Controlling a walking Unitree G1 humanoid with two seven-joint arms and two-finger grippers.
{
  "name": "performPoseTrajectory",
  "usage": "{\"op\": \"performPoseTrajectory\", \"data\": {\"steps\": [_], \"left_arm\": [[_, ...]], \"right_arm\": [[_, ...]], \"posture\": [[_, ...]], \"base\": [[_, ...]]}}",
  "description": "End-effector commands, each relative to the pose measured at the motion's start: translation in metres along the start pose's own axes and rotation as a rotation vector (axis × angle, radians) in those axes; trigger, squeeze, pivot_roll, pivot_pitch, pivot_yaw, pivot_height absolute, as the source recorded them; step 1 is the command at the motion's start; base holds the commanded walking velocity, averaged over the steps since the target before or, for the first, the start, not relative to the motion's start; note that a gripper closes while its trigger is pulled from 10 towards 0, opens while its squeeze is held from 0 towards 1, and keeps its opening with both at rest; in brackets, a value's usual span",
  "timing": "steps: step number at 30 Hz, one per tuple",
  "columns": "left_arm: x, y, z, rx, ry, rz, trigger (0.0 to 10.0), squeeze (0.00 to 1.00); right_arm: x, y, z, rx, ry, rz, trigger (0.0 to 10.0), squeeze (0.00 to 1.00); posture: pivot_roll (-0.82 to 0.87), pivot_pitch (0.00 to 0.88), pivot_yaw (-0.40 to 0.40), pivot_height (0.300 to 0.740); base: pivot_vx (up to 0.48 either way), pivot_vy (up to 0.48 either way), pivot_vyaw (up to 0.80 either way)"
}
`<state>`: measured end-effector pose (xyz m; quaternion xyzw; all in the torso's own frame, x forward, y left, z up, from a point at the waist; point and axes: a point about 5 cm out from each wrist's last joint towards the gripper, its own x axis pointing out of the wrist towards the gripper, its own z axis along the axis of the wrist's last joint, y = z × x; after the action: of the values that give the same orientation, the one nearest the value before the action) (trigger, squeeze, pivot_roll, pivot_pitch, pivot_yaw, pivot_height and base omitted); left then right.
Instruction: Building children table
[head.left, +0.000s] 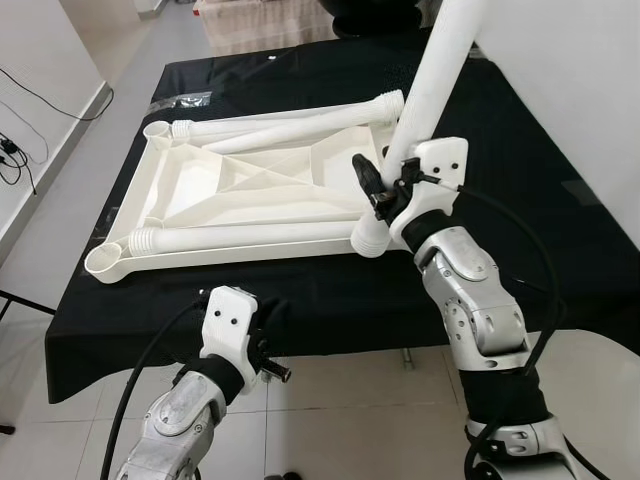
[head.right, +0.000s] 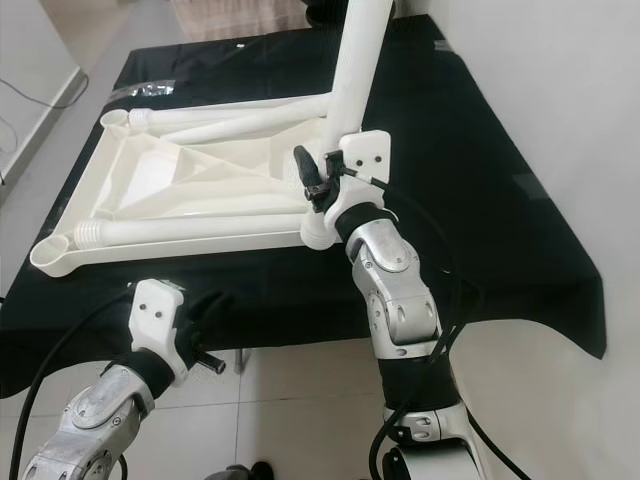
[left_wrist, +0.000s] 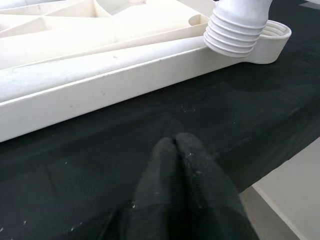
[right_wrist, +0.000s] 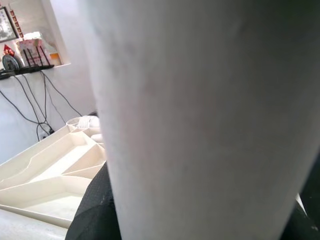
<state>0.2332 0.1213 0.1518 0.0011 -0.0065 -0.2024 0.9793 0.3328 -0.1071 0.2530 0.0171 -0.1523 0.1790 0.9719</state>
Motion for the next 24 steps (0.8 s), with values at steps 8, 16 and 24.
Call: {"op": "performPoseTrajectory", "data": {"steps": [8,16,24], "left_arm": [[0.004,0.015,0.004,-0.024,-0.005,0.100,0.0,0.00],[0.017,0.018,0.015,0.022,-0.030,0.096,10.0,0.00],[0.027,0.020,0.032,0.015,-0.091,0.072,10.0,0.00]], "right_arm": [[-0.025,-0.006,-0.018,0.024,0.046,-0.025,10.0,0.00],[-0.037,-0.014,-0.009,0.029,0.042,-0.036,10.0,0.00],[-0.030,-0.013,0.018,0.062,-0.035,0.027,10.0,0.00]], "posture": [[0.02,0.174,0.046,0.740],[0.01,0.147,0.049,0.740],[0.00,0.129,0.049,0.740]], "base": [[0.000,0.000,0.00],[0.000,0.000,0.00],[0.190,0.000,-0.20]]}}
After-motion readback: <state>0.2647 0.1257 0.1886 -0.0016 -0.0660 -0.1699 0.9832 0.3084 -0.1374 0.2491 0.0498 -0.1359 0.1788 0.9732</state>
